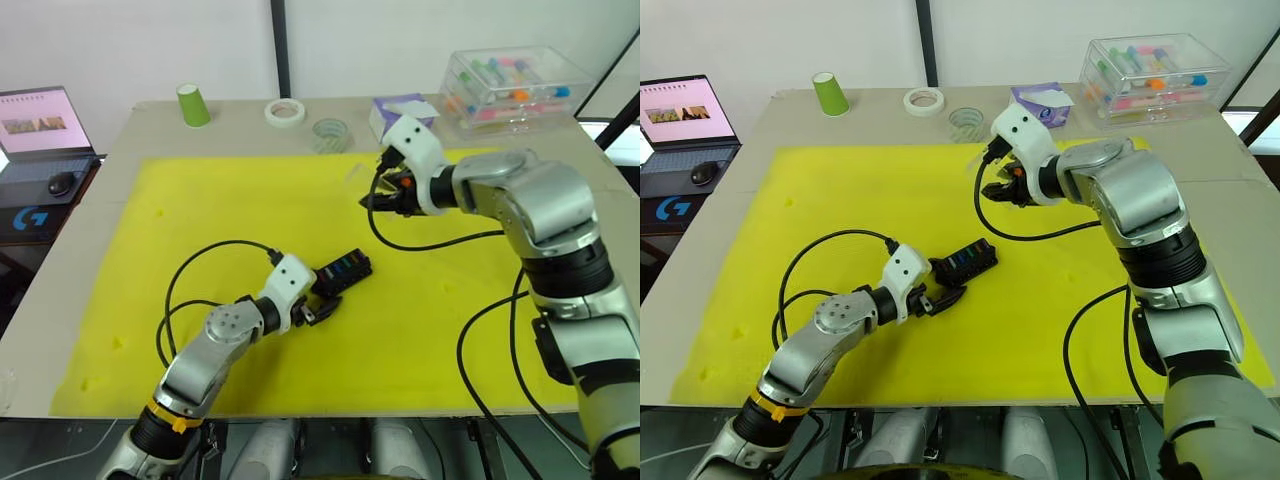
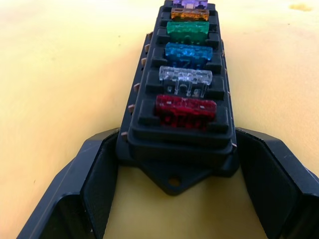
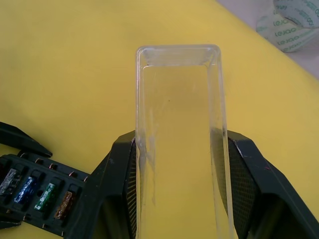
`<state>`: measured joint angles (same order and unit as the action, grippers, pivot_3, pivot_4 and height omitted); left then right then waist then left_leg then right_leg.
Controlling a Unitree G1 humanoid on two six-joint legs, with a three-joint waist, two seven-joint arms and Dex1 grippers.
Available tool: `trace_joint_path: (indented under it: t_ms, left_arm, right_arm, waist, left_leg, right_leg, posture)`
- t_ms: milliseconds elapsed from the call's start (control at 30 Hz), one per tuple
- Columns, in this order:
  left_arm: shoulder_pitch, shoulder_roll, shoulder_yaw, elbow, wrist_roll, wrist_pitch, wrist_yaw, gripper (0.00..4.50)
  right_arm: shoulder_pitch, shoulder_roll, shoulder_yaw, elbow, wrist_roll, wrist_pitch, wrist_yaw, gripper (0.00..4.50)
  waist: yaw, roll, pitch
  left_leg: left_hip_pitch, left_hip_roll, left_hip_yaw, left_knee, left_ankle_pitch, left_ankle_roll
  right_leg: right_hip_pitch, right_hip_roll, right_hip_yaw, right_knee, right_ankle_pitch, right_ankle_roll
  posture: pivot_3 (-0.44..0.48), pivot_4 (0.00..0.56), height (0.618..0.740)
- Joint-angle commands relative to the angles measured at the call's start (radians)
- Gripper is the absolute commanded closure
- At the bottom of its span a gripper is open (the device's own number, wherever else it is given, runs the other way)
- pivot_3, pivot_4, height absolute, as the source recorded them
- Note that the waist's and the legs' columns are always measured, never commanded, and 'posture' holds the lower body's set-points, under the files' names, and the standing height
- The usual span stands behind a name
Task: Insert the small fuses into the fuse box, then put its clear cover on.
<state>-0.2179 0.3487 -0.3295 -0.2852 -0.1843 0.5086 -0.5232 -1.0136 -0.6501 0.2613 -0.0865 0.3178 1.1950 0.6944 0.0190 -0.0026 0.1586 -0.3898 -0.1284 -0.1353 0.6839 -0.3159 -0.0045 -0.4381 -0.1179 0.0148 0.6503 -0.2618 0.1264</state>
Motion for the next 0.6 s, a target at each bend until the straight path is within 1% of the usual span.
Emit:
trace_joint_path:
  t_ms: [33, 67, 100, 133, 200, 333, 467, 533, 600]
  left_arm:
    - [-0.009, -0.014, -0.034, 0.061, 0.012, -0.022, -0.039, 0.85]
    - [-0.011, -0.017, -0.037, 0.066, 0.012, -0.031, -0.050, 0.85]
    - [-0.012, -0.015, -0.033, 0.069, 0.006, -0.036, -0.064, 1.13]
    - [-0.012, -0.016, -0.030, 0.071, 0.004, -0.041, -0.072, 1.22]
    - [-0.008, -0.007, -0.023, 0.068, -0.001, -0.045, -0.092, 1.74]
    - [-0.005, 0.038, 0.001, 0.058, -0.033, -0.059, -0.175, 1.75]
    - [-0.049, 0.123, 0.019, 0.088, -0.061, -0.119, -0.324, 1.75]
    - [-0.085, 0.167, 0.019, 0.128, -0.075, -0.185, -0.440, 1.75]
    - [-0.114, 0.191, 0.014, 0.166, -0.077, -0.224, -0.515, 1.75]
  right_arm:
    - [-0.005, -0.011, -0.039, -0.054, 0.000, 0.002, -0.009, 2.62]
    - [-0.003, -0.012, -0.041, -0.058, 0.001, 0.003, -0.010, 2.62]
    - [-0.002, -0.014, -0.041, -0.061, 0.001, 0.004, -0.010, 2.62]
    - [0.000, -0.016, -0.042, -0.064, 0.002, 0.004, -0.009, 2.62]
    - [0.003, -0.026, -0.042, -0.071, 0.004, 0.002, 0.000, 2.62]
    - [0.002, -0.052, -0.041, -0.071, 0.006, -0.014, 0.023, 2.62]
    - [0.019, -0.125, -0.048, -0.115, 0.051, -0.045, 0.122, 2.62]
    - [0.051, -0.181, -0.050, -0.170, 0.091, -0.070, 0.206, 2.62]
    - [0.073, -0.216, -0.052, -0.204, 0.118, -0.082, 0.257, 2.62]
  waist:
    - [0.002, 0.000, 0.000]
    - [0.004, 0.000, 0.000]
    - [0.005, 0.000, 0.000]
    - [0.008, 0.000, 0.000]
    - [0.012, 0.000, 0.000]
    - [0.015, 0.000, 0.000]
    - [0.011, 0.000, 0.000]
    - [0.008, 0.000, 0.000]
    - [0.005, 0.000, 0.000]
  left_leg:
    - [0.000, 0.000, 0.000, 0.000, 0.000, 0.000]
    - [0.000, 0.000, 0.000, 0.000, 0.000, 0.000]
    - [0.000, 0.000, 0.000, 0.000, 0.000, 0.000]
    - [0.000, 0.000, 0.000, 0.000, 0.000, 0.000]
    - [0.000, 0.000, 0.000, 0.000, 0.000, 0.000]
    - [0.000, 0.000, 0.000, 0.000, 0.000, 0.000]
    - [-0.001, 0.000, 0.000, -0.001, 0.000, 0.000]
    - [-0.001, 0.001, 0.000, -0.001, 0.000, 0.000]
    - [-0.001, 0.001, 0.000, -0.001, 0.000, 0.000]
  right_leg:
    - [0.000, 0.000, 0.000, 0.000, 0.000, 0.000]
    - [0.000, 0.000, 0.000, 0.000, 0.000, 0.000]
    - [0.000, 0.000, 0.000, 0.000, 0.000, 0.000]
    - [0.000, 0.000, 0.000, 0.000, 0.000, 0.000]
    - [0.000, 0.000, 0.000, 0.000, 0.000, 0.000]
    - [-0.001, 0.000, 0.000, 0.000, 0.000, 0.000]
    - [-0.002, 0.001, 0.000, -0.001, 0.000, 0.000]
    - [-0.002, 0.001, -0.001, -0.001, 0.000, 0.000]
    - [-0.002, 0.001, -0.001, -0.001, 0.000, 0.000]
  posture:
    - [0.000, 0.150, 0.740]
    - [0.000, 0.150, 0.740]
    - [0.000, 0.150, 0.740]
    - [0.000, 0.150, 0.740]
    - [0.000, 0.150, 0.740]
    - [0.000, 0.150, 0.740]
    - [0.000, 0.150, 0.740]
    - [0.000, 0.150, 0.740]
    - [0.000, 0.150, 0.740]
